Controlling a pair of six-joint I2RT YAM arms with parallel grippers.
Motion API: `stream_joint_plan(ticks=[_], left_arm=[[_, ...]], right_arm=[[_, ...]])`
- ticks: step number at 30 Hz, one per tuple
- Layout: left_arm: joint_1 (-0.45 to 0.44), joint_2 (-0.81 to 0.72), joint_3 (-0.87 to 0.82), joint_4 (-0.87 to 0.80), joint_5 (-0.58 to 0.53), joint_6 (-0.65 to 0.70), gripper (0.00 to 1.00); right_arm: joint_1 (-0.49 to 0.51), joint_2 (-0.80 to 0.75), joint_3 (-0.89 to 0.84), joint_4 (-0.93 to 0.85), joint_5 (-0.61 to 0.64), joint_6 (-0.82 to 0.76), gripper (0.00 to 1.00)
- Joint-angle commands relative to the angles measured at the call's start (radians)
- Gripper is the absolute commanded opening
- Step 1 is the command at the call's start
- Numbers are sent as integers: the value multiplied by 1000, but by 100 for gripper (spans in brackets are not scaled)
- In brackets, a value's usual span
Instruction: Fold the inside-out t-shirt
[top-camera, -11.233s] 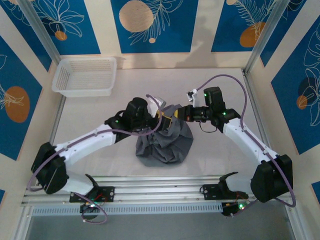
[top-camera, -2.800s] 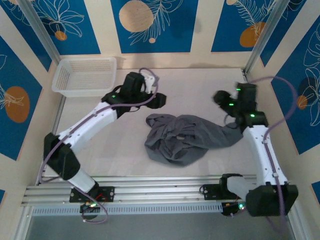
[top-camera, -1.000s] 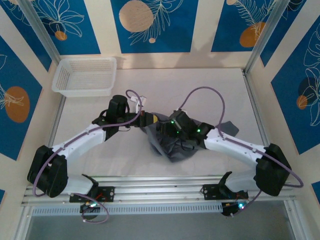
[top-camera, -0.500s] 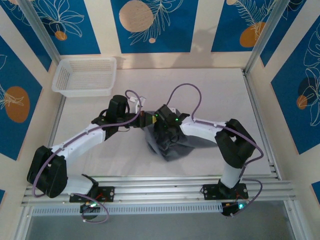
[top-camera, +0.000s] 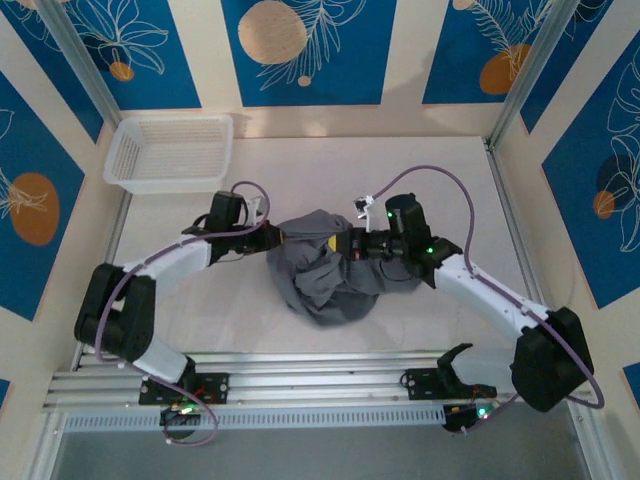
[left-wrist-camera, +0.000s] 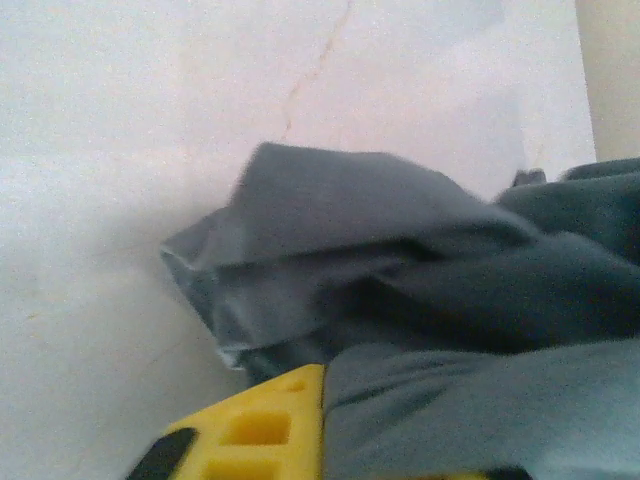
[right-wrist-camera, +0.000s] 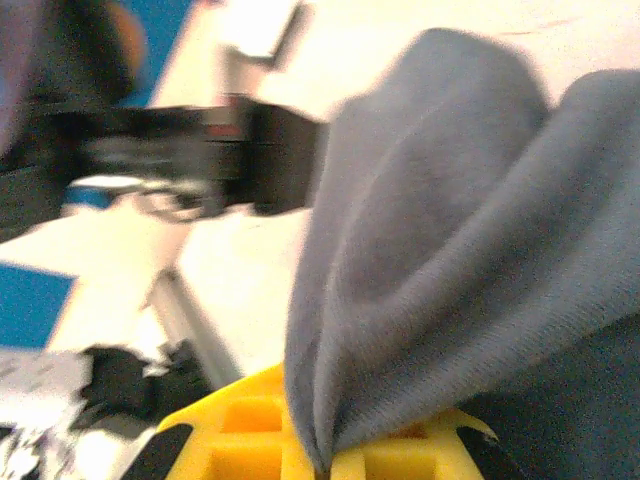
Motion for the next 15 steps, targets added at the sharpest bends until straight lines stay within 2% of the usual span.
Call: stream_joint_plan(ticks=[1,2,4,7,11,13,15], left_arm=[[40,-24,-43,65,-58,-6,34],[39,-63,-48,58,-74,2,43],[40,-161,-57,2,-138,26,55],[5,-352,-96,-27,-211,34,62],[-205,-517,-102,-80,-365,100,61],[-277,-514,-96,-74,-372,76,55],[-314,-472,-96,-17,-320,25,49]], right_arm=[[-41,-63,-18,78,-221,-9,0],[-52,-63,-20,89,-218,4,0],[-71,-55,-21,93,-207,16,0],[-92,-24,-13,78,-177,24,0],[-111,30,11,66,-163,38,0],[-111,54,28,65,-171,43,0],[-107,68,39,67,-179,52,0]])
